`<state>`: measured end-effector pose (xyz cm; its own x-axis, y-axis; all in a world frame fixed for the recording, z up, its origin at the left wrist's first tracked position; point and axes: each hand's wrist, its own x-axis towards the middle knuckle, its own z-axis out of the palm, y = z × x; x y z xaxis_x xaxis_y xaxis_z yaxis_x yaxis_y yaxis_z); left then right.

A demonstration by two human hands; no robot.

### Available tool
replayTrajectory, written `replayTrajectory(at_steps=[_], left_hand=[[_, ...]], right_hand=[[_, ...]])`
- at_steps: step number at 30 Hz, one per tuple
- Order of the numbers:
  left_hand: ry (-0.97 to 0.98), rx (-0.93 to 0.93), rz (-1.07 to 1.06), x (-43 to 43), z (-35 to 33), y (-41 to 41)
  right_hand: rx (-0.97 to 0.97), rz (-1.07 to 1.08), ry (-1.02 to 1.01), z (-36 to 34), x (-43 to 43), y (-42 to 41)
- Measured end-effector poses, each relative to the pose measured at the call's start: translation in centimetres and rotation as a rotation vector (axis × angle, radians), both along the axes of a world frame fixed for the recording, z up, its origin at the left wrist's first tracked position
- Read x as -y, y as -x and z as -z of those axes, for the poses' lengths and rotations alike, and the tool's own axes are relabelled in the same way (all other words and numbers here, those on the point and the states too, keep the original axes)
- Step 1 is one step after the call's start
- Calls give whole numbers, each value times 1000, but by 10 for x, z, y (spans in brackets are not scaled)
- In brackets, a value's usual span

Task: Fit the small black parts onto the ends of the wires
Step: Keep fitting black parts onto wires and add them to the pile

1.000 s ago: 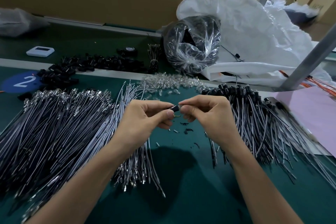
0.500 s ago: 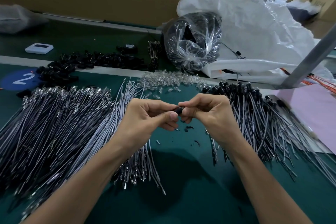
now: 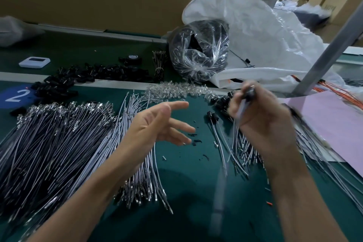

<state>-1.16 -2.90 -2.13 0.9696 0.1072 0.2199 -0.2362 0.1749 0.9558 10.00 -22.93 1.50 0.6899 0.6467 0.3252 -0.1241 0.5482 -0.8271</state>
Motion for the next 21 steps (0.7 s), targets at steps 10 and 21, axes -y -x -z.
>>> replayTrajectory(at_steps=[10,21], left_hand=[[-5,-103,-150,1,1,-4],[-2,-148,-188,-1,6,-8]], right_hand=[[609,940,1054,-14,35,-67],[715,1014,1651,51,63,-37]])
